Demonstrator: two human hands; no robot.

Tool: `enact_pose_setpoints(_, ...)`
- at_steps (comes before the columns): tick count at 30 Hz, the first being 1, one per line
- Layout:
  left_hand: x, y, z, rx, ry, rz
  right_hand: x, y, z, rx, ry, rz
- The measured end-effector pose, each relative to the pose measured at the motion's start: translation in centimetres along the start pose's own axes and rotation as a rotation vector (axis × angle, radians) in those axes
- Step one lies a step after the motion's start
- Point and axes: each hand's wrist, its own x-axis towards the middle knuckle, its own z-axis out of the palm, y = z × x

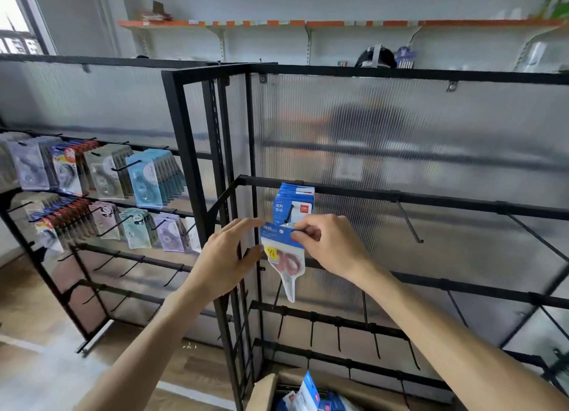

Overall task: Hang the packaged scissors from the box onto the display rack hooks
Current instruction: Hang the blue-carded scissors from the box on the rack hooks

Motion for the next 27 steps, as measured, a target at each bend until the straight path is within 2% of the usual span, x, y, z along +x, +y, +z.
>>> enact_pose_setpoints(4,-0.5,0.1,-0.2,0.003,-0.017,0.0,1.2,-0.2,0.0,-0.005,0.012,0.048)
enact_pose_setpoints(9,-0.7,0.0,-0.6,0.017,-0.04,-0.015,3.3,0.9,0.5,-0.012,0.041,0.251)
enact_pose_setpoints(13,-0.7,0.2,-0.8,0.018,-0.03,-0.021,5.7,2.1,1.5,-0.067,0.035,0.328)
enact_pose_setpoints(22,-1.1,0.7,-0.2,0.026,-0.059,0.014,9.7,4.1,3.0,-0.292,0.067,0.369)
enact_pose_setpoints(24,-1.8,0.2,0.2,0.029,-0.076,-0.006,8.7,4.1,3.0,-0.26,0.11,0.322)
enact_pose_setpoints(27,-3.8,-1.2,1.5,0.012,-0.106,-0.064,4.0,4.8,4.2,-0.018,0.199,0.338)
